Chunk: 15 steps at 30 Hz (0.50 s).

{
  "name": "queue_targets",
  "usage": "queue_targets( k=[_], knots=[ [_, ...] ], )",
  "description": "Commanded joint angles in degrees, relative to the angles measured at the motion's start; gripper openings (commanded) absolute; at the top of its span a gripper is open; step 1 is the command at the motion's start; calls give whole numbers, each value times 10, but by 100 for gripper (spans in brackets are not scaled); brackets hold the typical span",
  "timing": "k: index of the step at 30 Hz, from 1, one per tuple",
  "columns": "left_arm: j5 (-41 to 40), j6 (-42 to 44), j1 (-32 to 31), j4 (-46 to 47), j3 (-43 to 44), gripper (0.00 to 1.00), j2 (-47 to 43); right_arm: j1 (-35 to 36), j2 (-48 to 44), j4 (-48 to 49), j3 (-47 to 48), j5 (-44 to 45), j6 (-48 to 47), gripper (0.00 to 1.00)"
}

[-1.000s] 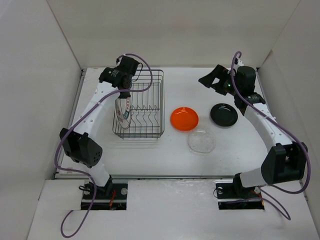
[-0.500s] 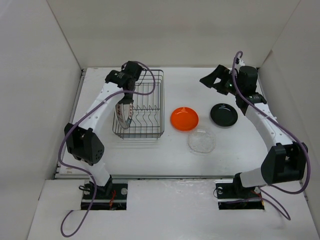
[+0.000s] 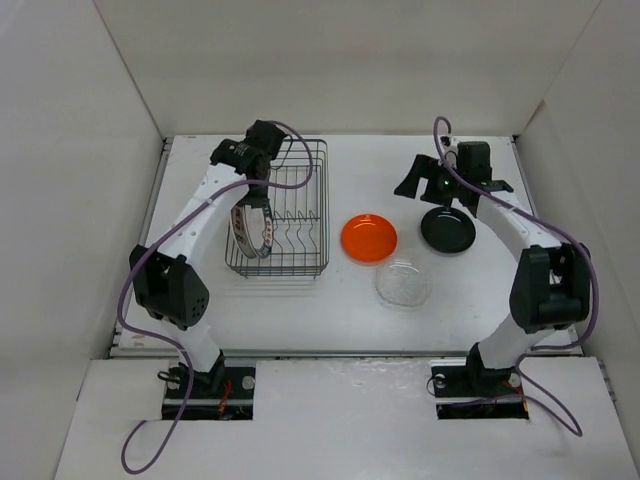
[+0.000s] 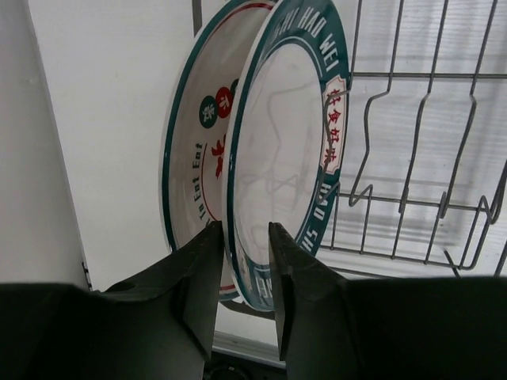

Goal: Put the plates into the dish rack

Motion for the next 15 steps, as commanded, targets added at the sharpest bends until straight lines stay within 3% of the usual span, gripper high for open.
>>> queue_targets(
  k=[1,4,9,10,15],
  knots=[
    [26,20,-2,-8,41,26,-10,-5,13,-44,26,-42,-91,100],
    [63,53,-2,-14,110,29,-5,1,38,-65,26,-54,-128,94],
    [89,88,-2,-19,251,93,24,24,93,-96,45,-33,-159,82],
    [106,94,-2,-19,286,99,31,24,102,-104,45,-33,-159,82],
    [168,115,-2,33,292,100,19,50,140,-110,45,-30,-165,72]
  ],
)
